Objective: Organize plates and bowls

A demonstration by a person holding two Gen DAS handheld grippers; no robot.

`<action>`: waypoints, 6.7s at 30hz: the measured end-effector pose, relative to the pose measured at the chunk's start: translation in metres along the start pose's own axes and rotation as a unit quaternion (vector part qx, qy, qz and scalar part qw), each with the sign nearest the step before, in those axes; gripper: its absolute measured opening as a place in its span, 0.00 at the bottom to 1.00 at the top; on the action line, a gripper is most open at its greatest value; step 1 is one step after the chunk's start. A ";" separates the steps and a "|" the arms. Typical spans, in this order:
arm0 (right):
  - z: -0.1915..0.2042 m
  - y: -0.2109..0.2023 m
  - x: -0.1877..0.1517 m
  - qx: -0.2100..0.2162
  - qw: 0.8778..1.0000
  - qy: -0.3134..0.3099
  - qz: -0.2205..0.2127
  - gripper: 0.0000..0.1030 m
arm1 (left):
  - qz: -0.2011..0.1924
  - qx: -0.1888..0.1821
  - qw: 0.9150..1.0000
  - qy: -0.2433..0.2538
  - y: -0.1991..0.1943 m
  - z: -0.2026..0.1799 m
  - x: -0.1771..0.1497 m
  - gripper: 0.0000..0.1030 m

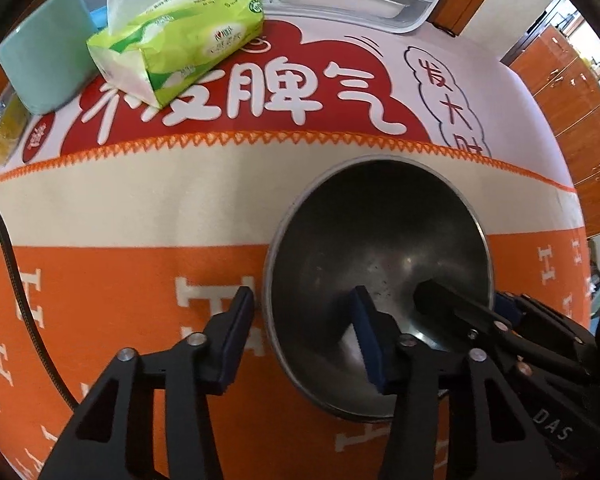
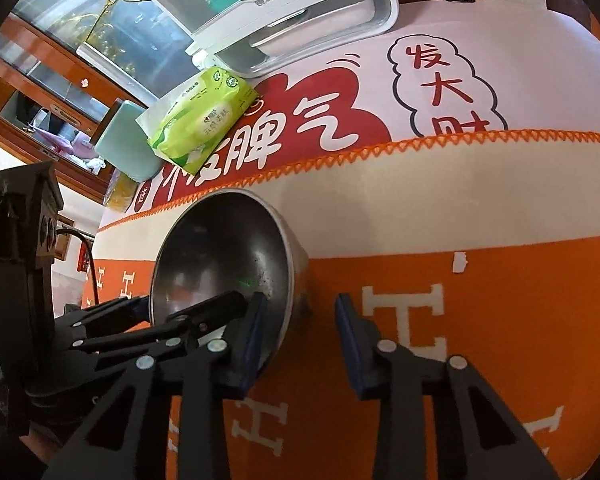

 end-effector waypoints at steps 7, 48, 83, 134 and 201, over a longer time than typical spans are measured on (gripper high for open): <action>-0.002 0.000 -0.006 -0.007 1.000 0.009 0.007 0.20 | 0.004 0.001 1.000 0.011 -0.003 -0.010 -0.004 0.32; 0.036 -0.143 -0.104 -0.006 1.000 -0.010 -0.023 0.18 | -0.036 0.026 0.996 0.075 -0.147 -0.070 -0.115 0.30; 0.137 -0.174 -0.224 0.079 0.985 -0.153 0.015 0.18 | -0.105 0.037 0.993 -0.033 -0.245 -0.003 -0.279 0.30; 0.220 -0.091 -0.342 -0.022 0.995 0.095 -0.023 0.20 | 0.053 -0.019 0.977 0.203 -0.206 0.134 -0.349 0.33; 0.185 -0.073 -0.364 -0.048 0.969 0.238 -0.049 0.42 | 0.009 -0.059 0.977 0.205 -0.185 0.181 -0.318 0.62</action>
Point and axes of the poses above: each gripper's, at about its wrist camera, not at the fingertips, and y roughly the way its jaws point, z to its left, x to its top, the point moved 5 cm from there along y, roughly the way its jaws point, and after that the axes turned 5 degrees about y, right-handed, at the moved point
